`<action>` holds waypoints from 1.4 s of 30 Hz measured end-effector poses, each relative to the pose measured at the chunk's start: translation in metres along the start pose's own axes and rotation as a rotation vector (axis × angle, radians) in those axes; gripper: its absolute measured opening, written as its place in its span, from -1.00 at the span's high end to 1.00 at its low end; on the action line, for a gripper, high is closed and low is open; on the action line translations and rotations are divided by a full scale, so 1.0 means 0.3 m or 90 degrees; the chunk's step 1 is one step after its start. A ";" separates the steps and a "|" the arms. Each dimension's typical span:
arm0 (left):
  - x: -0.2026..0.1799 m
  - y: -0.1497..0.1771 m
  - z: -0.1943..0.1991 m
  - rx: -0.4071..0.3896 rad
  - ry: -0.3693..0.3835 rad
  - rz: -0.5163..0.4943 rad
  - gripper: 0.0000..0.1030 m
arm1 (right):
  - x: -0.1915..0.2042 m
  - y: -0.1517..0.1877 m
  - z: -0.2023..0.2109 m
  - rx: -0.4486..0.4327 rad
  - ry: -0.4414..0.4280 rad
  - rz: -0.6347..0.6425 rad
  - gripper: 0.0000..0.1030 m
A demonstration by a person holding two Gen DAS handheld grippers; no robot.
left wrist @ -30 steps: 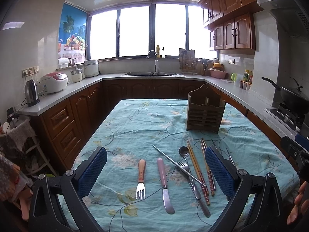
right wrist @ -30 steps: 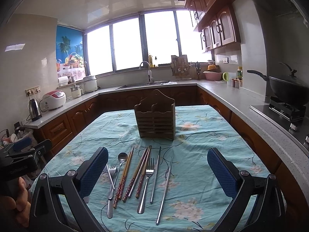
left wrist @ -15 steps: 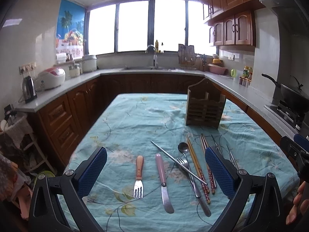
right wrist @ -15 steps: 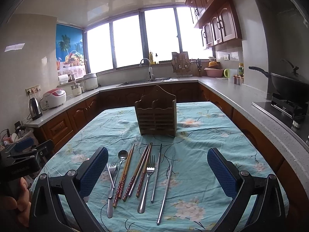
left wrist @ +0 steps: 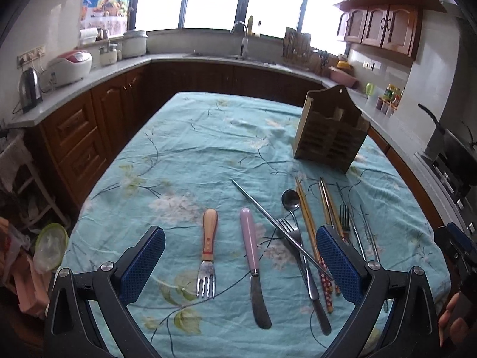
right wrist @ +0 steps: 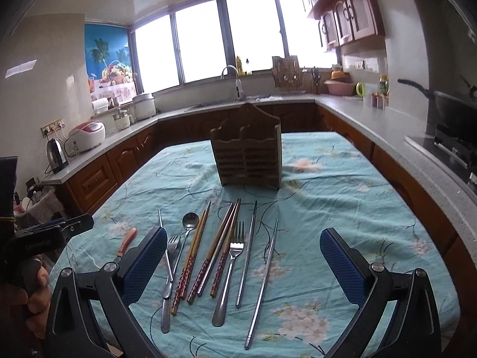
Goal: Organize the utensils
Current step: 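Grasp the long metal skewer with the left tool while the right tool grasps a thin metal rod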
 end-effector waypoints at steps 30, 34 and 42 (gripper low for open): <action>0.034 -0.270 -0.709 0.210 0.018 0.020 -0.15 | -0.135 -0.107 -0.662 0.248 -0.012 -0.065 0.05; 0.006 -0.278 -0.777 0.236 0.020 0.008 0.10 | -0.132 -0.110 -0.736 0.272 -0.003 -0.057 0.13; -0.044 -0.284 -0.816 0.227 -0.003 -0.025 0.77 | -0.073 -0.092 -0.816 0.304 0.031 0.020 0.53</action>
Point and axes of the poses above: each gripper's, at about its wrist camera, not at the fingertips, and z roughly against the way its jaws point, x to its left, y to its underside, the point moved 1 cm from there along -z, roughly the way its jaws point, and after that the axes turned 4 degrees about -z, right-handed, at the moved point
